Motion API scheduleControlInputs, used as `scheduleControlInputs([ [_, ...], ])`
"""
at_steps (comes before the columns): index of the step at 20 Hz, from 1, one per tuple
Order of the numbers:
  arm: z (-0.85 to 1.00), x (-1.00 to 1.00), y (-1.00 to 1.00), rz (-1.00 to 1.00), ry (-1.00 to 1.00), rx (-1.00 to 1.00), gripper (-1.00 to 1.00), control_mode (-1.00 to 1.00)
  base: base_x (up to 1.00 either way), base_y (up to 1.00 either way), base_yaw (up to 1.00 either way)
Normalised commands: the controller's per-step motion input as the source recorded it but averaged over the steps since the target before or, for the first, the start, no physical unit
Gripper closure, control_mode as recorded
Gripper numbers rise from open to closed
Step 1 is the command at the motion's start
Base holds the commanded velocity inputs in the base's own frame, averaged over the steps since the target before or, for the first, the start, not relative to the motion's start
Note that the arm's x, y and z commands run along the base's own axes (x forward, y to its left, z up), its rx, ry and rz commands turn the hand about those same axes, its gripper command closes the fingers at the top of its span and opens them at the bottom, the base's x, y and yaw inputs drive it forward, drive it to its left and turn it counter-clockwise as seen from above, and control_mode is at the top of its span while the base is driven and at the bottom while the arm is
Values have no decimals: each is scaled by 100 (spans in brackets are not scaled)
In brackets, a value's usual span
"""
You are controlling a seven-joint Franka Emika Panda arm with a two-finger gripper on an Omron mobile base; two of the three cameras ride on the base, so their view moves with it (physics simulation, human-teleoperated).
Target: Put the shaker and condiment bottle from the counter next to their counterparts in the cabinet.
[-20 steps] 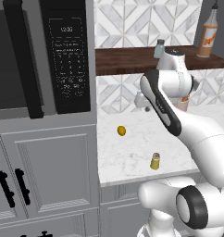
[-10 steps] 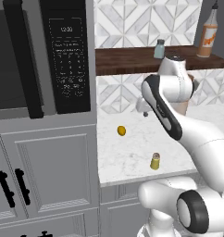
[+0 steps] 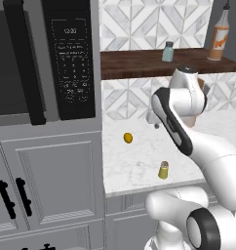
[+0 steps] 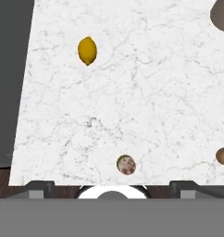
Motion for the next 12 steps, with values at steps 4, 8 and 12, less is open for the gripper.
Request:
scheduleControlInputs([
  [4,-2,0,-36,-23,-2,0,-100,-100,0,0,0],
  [8,-3,0,-49,-23,-4,0,-100,-100,0,0,0],
  [12,-32,-5,-46,-16,0,-1,-100,-100,0,0,0],
])
